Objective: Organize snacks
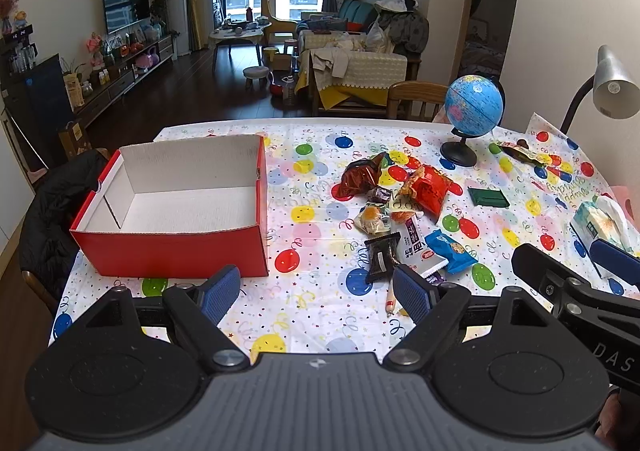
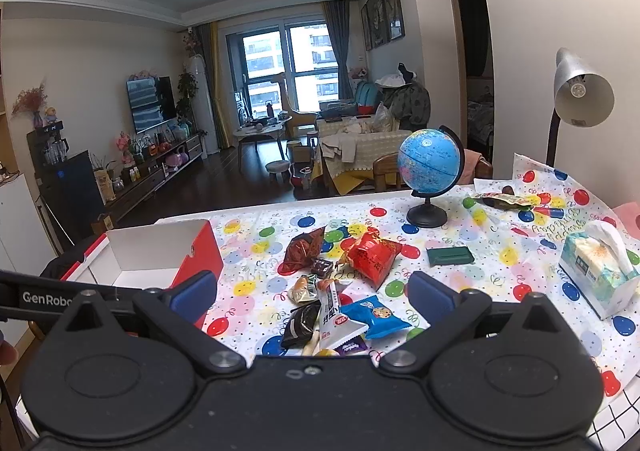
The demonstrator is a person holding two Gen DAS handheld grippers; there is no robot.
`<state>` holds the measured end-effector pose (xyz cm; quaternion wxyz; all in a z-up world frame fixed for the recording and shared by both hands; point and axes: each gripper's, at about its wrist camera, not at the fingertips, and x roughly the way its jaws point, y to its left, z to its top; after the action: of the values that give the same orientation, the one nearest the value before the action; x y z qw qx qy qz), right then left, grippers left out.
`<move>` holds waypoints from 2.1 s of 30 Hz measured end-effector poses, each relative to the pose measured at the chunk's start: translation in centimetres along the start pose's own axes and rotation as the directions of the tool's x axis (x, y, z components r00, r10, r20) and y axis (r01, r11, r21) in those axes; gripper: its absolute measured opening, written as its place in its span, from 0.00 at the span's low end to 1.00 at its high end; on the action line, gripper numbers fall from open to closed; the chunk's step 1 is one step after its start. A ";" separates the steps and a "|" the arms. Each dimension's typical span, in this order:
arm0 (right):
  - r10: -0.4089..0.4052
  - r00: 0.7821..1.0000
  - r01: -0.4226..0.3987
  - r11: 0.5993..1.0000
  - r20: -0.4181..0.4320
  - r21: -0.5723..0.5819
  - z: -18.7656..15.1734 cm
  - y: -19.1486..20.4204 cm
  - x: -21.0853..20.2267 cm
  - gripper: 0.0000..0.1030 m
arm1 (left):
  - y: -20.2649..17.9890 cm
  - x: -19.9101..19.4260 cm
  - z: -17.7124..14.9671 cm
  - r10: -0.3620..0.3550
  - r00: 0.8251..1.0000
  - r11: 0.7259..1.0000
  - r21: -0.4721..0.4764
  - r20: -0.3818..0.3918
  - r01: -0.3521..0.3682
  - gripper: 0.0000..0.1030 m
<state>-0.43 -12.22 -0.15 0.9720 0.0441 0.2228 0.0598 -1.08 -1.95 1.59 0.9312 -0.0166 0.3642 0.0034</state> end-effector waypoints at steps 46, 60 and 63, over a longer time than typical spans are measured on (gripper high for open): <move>-0.020 0.896 -0.060 0.984 -0.443 -0.166 -6.1 -0.5 15.5 0.68 | -3.0 24.8 4.0 -0.118 0.920 0.992 0.002 -0.374 0.128 0.81; -0.020 0.855 -0.065 0.987 -0.518 -0.145 -7.3 -0.7 18.7 0.58 | -4.8 29.8 4.2 -0.220 0.852 0.974 -0.053 -0.474 0.222 0.80; -0.014 0.854 -0.057 0.991 -0.521 -0.121 -7.4 -1.1 19.0 0.54 | -4.6 30.6 3.8 -0.239 0.835 0.970 -0.081 -0.495 0.229 0.78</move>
<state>13.43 -10.27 -15.09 0.8756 -0.0353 0.4724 0.0947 24.07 -6.58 -16.22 0.7977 -0.0696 0.5886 -0.1115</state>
